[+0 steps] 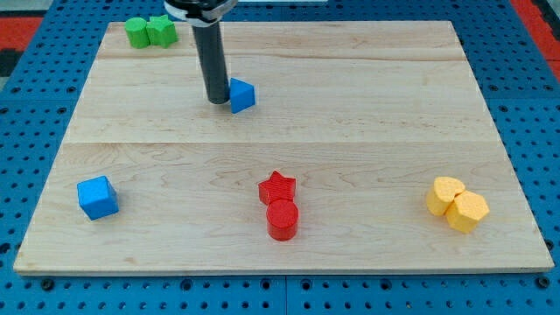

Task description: Move your arm to the center left

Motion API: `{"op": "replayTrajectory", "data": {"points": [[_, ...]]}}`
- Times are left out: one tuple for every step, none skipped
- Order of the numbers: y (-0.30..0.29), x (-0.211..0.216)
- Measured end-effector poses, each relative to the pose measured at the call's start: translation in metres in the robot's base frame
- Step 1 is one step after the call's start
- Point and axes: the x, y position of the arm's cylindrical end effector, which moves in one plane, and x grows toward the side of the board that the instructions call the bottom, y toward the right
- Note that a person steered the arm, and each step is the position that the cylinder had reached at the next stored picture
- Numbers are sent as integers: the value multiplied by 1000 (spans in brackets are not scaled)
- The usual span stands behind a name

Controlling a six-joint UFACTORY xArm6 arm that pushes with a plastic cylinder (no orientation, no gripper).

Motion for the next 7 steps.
{"op": "replayTrajectory", "data": {"points": [[20,-2],[32,-2],[32,-2],[11,-2],[-62,0],[-149,11],[-223,40]]}}
